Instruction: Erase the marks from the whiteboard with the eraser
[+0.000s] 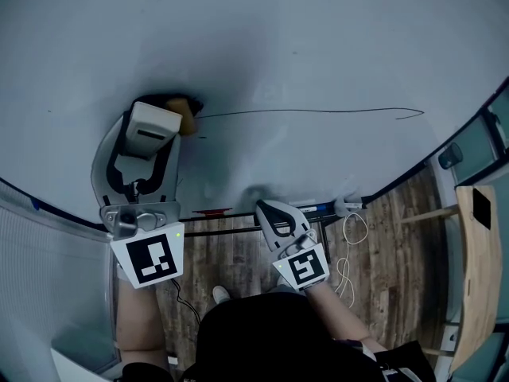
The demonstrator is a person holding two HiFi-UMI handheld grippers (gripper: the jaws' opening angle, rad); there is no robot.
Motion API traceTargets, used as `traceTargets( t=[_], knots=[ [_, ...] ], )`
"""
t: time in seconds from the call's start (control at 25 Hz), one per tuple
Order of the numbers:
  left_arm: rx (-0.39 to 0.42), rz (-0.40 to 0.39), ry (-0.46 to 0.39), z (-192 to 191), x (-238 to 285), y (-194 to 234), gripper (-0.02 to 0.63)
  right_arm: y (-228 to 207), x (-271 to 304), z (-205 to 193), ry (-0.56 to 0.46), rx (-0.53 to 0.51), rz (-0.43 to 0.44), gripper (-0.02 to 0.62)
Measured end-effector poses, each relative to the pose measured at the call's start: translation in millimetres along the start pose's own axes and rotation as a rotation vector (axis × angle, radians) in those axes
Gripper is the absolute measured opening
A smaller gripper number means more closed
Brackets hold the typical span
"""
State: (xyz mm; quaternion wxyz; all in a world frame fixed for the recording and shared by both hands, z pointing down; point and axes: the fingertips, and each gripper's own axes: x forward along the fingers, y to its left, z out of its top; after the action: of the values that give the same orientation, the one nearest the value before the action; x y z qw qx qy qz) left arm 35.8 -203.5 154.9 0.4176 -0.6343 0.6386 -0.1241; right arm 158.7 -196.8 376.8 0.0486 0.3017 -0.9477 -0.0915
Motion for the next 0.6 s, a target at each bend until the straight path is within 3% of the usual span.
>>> traceTargets(
  t=[0.6],
  knots=[
    [-0.022,0.016,-0.061,-4.5,0.9,-2.8,0.258,-1.0,-0.4,4.0,-0.004,-0.023,-0.076,0.026]
  ],
)
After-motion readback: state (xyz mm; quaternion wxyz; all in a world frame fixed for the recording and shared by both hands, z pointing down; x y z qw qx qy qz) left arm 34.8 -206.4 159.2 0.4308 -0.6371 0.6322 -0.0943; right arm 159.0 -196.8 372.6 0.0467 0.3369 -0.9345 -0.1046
